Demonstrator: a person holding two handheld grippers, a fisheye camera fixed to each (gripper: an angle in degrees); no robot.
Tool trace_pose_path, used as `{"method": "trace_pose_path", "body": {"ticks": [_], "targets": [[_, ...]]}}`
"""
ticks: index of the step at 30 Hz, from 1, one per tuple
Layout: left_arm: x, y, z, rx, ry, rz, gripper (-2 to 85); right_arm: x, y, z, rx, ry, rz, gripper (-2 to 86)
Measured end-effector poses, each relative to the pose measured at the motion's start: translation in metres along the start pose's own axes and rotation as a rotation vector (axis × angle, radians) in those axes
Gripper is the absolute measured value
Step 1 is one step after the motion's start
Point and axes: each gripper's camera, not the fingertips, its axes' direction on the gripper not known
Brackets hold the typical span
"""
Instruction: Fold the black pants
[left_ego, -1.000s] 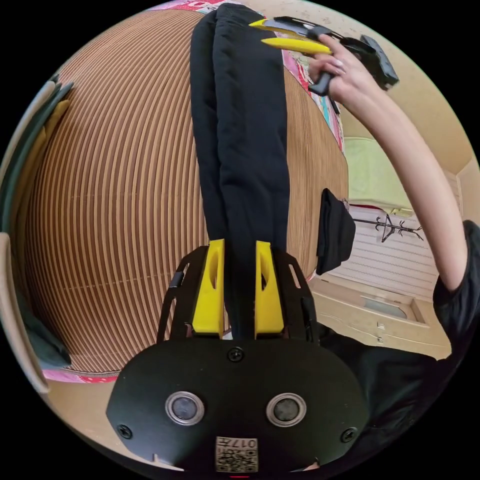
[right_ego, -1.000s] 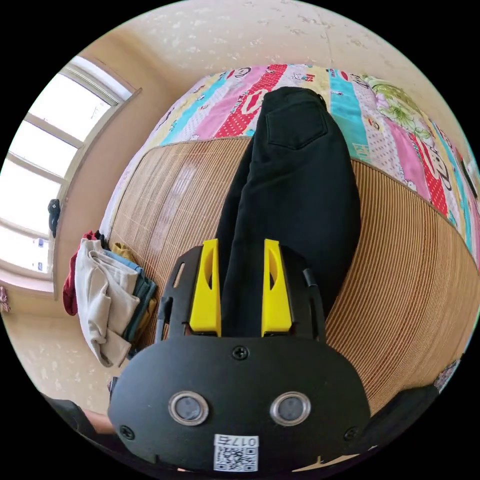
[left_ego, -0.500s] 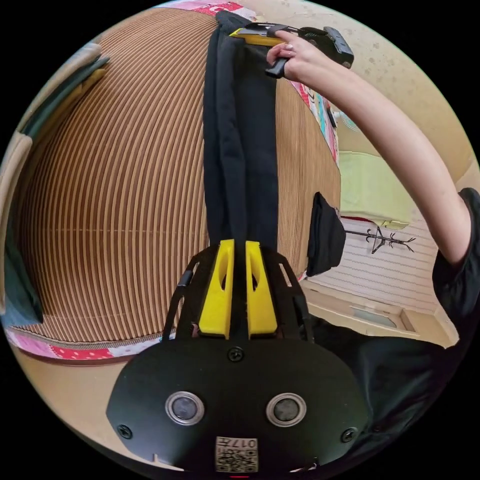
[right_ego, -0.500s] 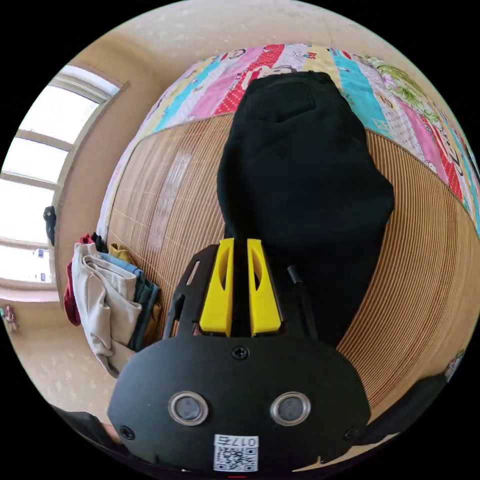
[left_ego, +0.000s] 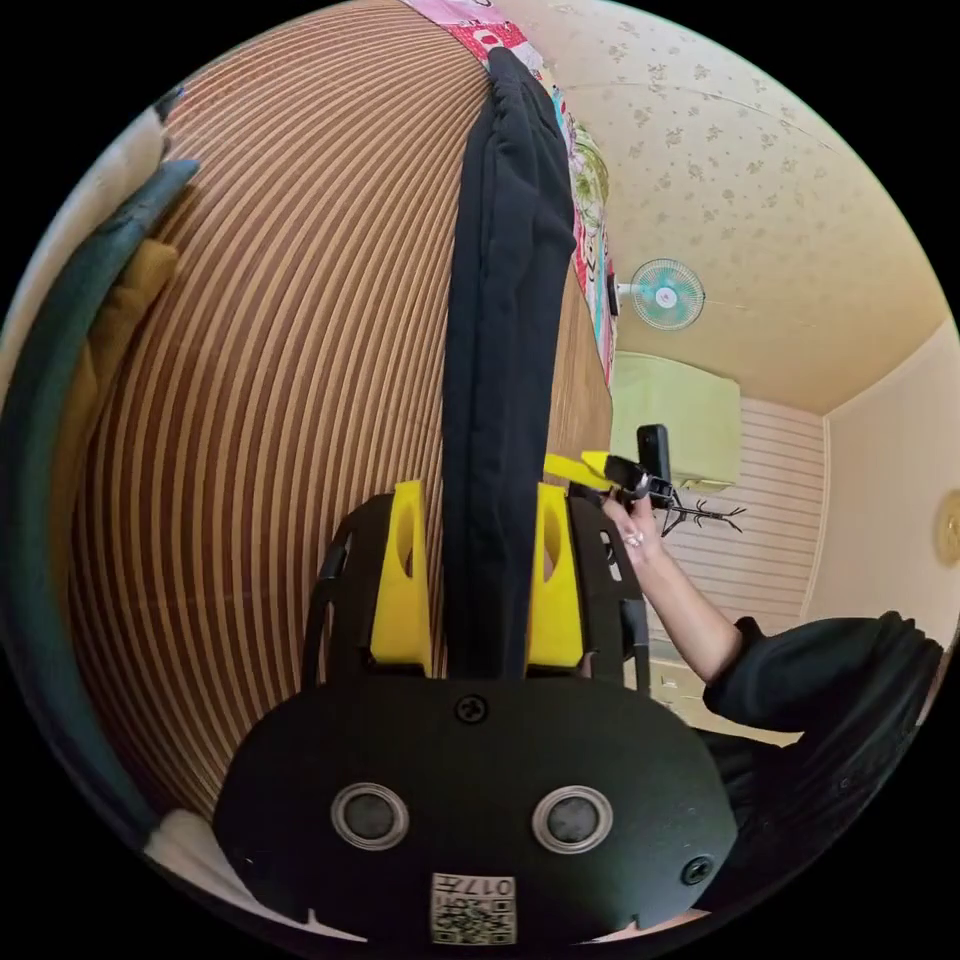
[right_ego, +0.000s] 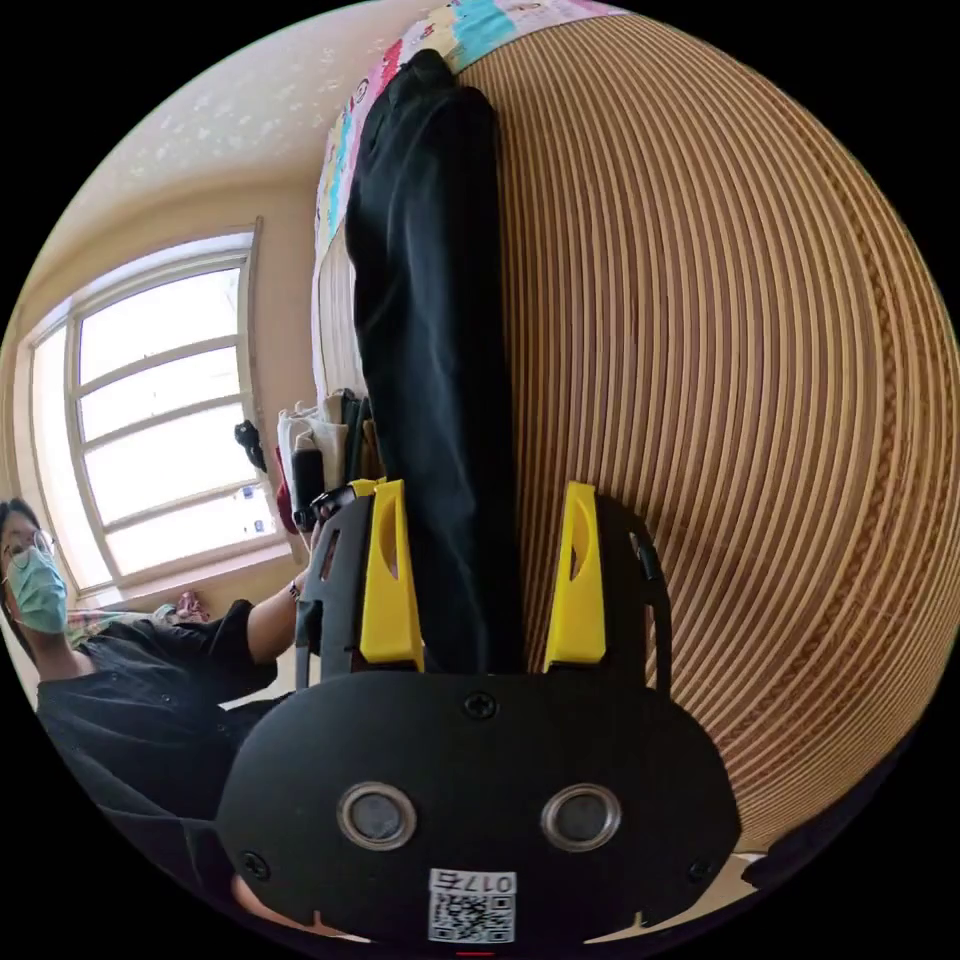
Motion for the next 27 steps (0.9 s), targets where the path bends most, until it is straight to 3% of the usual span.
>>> {"method": "trace_pose_path", "body": {"ticks": [3,8,13,16,24,27], "targets": [[-0.010,-0.011,0.020,-0.027,0.081,-0.012,13.1,0.025,-0.001,0.003,0.065,-0.177,0.032,17.5],[-0.006,-0.010,0.045,-0.143,0.076,-0.024,8.5,0.041,-0.025,0.040,-0.154,-0.318,0.072,9.3],[0.050,0.048,0.008,-0.026,0.297,0.132,5.2,-0.005,0.016,-0.017,-0.043,-0.535,-0.196,4.1],[0.146,0.103,-0.022,0.016,0.364,0.349,5.2,-0.074,0.063,-0.071,-0.003,-0.544,-0.421,2.2],[0.485,0.276,-0.094,0.155,0.197,0.912,8.2,-0.266,0.190,-0.215,0.095,-0.425,-0.967,0.3],[0.570,0.307,-0.106,0.259,0.126,0.994,7.6,-0.320,0.216,-0.259,0.175,-0.424,-1.112,0.1]]}}
